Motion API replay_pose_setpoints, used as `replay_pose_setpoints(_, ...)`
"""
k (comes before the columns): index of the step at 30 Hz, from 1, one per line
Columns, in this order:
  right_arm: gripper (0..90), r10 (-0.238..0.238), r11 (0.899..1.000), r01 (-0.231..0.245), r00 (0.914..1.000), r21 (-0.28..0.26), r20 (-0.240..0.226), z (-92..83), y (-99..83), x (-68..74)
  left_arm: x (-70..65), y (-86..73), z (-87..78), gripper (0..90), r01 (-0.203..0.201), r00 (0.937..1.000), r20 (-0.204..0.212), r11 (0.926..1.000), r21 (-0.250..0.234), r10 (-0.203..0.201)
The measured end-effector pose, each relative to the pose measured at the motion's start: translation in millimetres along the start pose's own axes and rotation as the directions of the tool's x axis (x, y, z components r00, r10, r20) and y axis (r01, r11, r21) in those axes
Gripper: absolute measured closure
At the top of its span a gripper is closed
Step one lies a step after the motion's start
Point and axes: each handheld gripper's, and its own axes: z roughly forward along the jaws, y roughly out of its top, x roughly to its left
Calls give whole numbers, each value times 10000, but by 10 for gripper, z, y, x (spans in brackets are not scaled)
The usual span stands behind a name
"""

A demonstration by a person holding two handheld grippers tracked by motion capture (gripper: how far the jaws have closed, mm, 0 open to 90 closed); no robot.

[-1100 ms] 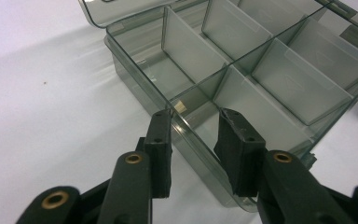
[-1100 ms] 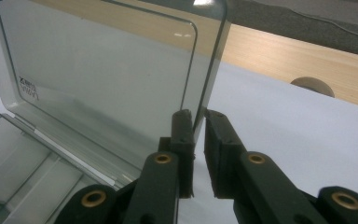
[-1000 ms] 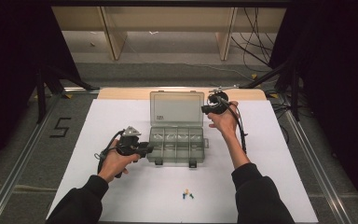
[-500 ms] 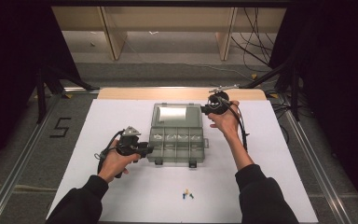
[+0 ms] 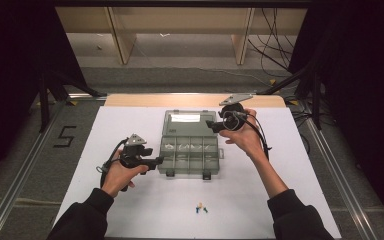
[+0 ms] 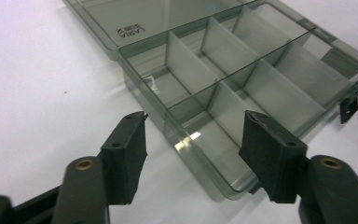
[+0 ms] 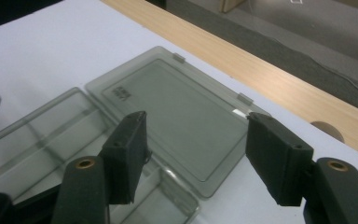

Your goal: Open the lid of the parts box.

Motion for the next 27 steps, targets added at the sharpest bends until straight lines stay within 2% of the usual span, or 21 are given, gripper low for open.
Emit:
replay_pose_setpoints(2,358,-49,10000,48,10000,-52,-39,-29,-4,35,-45,-3,-28,371,7,10000,-87,9999,-143,-9)
replay_pose_setpoints(3,353,-102,9999,100,9999,-118,-117,-59,-9,67,-60,-1,-49,371,-137,9999,-71,9997,-190,135)
replay_pose_setpoints(4,347,-225,9995,219,9995,-231,-232,-115,-20,128,-100,8,-77,355,-60,10000,-7,9985,-537,60)
replay_pose_setpoints(6,344,-252,9993,242,9991,-280,-341,-139,-26,159,-108,16,-105,346,-170,9999,-25,9981,-586,169)
replay_pose_setpoints(7,341,-449,9981,436,9985,-428,-310,-155,-35,178,-132,22,-117,343,-46,10000,4,9964,-851,46)
replay_pose_setpoints(8,332,-569,9974,547,9973,-470,-470,-194,-52,227,-140,29,-135,326,-110,9999,57,9949,-998,116)
replay_pose_setpoints(10,315,-549,9977,526,9971,-439,-533,-226,-76,275,-187,35,-189,326,-103,9997,185,9893,-1457,131)
replay_pose_setpoints(15,303,-737,9966,705,9940,-427,-811,-276,-105,346,-273,9,-237,297,-168,9992,336,9846,-1738,230)
replay_pose_setpoints(16,297,-852,9954,815,9933,-502,-775,-285,-127,380,-285,4,-255,291,-357,9984,366,9836,-1771,428)
replay_pose_setpoints(18,292,-939,9952,909,9913,-369,-919,-305,-150,406,-343,-14,-289,265,-359,9975,530,9808,-1917,468)
replay_pose_setpoints(20,279,-993,9948,969,9904,-301,-959,-310,-178,433,-366,-24,-310,242,-525,9964,546,9789,-1972,644)
replay_pose_setpoints(23,267,-1129,9936,1116,9869,-172,-1150,-320,-222,478,-380,-30,-328,209,-550,9958,608,9773,-2048,688)
replay_pose_setpoints(25,251,-1160,9932,1156,9851,-108,-1271,-329,-249,511,-401,-52,-338,174,-322,9967,650,9747,-2212,476)
replay_pose_setpoints(27,226,-1232,9922,1248,9822,23,-1421,-331,-281,538,-419,-78,-337,172,-358,9957,756,9754,-2176,534)
